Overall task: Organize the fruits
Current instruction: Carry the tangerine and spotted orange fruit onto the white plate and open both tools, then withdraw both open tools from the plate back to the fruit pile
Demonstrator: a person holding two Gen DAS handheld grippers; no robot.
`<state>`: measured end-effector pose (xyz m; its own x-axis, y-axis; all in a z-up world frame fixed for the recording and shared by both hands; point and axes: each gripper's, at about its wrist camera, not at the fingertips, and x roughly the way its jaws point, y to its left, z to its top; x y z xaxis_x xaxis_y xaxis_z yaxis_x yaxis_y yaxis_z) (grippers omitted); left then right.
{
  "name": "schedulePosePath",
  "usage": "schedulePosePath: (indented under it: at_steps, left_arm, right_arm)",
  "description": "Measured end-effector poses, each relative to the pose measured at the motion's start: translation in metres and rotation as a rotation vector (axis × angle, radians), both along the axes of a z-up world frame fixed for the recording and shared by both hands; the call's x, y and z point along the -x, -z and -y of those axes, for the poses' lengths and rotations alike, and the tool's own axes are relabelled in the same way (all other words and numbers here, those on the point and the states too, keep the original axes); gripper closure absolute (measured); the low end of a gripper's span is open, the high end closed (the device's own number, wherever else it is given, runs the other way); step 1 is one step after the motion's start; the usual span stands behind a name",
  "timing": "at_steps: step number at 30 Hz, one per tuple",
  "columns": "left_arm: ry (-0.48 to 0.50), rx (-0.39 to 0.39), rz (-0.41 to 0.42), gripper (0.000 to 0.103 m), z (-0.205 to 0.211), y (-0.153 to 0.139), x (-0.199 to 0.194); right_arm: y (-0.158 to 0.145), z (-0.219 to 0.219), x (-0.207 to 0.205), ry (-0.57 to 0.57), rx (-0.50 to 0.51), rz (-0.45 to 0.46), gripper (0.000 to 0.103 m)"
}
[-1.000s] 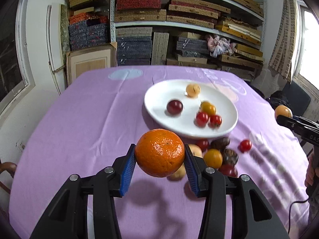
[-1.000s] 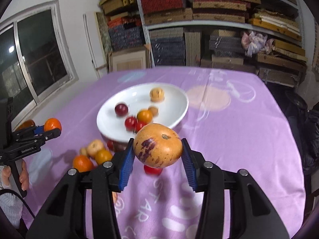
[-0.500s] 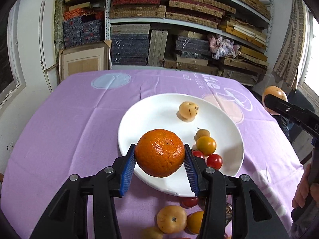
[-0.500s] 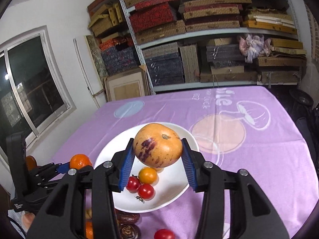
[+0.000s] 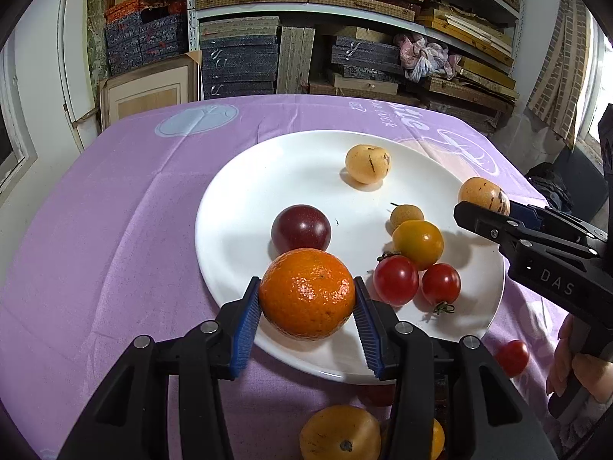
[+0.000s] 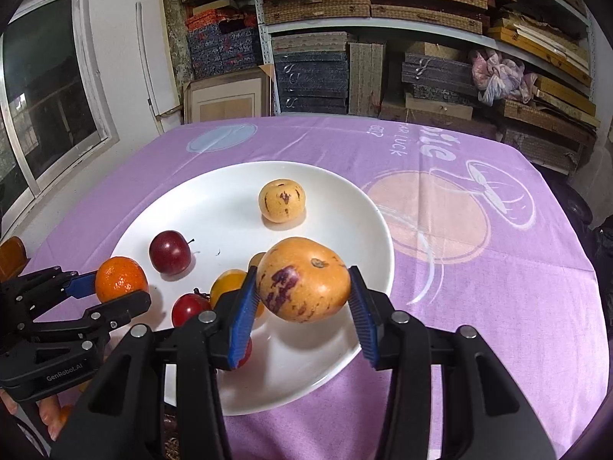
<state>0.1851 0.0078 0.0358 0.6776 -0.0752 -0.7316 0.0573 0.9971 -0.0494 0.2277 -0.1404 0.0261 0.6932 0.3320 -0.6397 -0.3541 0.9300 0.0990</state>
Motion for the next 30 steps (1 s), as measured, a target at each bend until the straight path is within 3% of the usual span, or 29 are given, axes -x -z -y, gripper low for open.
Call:
schedulePosePath:
  at_steps: [8, 11, 14, 24, 27, 30]
  left_arm:
    - [0.002, -0.006, 0.005, 0.056, 0.002, 0.001, 0.001]
    - [0.000, 0.011, 0.014, 0.055, 0.000, -0.001, 0.002]
    - [-0.002, 0.004, 0.031, 0.054, 0.000, -0.005, 0.004]
    - [-0.011, -0.017, 0.094, 0.019, 0.002, -0.017, 0.012]
    - [-0.030, -0.004, 0.117, 0.009, -0.001, -0.024, 0.016]
    - [-0.052, 0.018, 0.133, 0.008, -0.008, -0.033, 0.022]
  right_arm:
    - [0.001, 0.002, -0.002, 0.004, 0.000, 0.010, 0.057]
    - [0.000, 0.001, 0.000, 0.003, 0.007, 0.022, 0.047]
    - [0.000, 0.000, 0.002, 0.000, 0.011, 0.022, 0.047]
    - [-0.009, 0.002, 0.007, 0.003, -0.001, 0.046, 0.037]
    - [-0.015, 0.003, 0.013, 0.005, -0.016, 0.065, 0.029]
    - [-0.024, 0.005, 0.022, -0.004, -0.047, 0.073, 0.028]
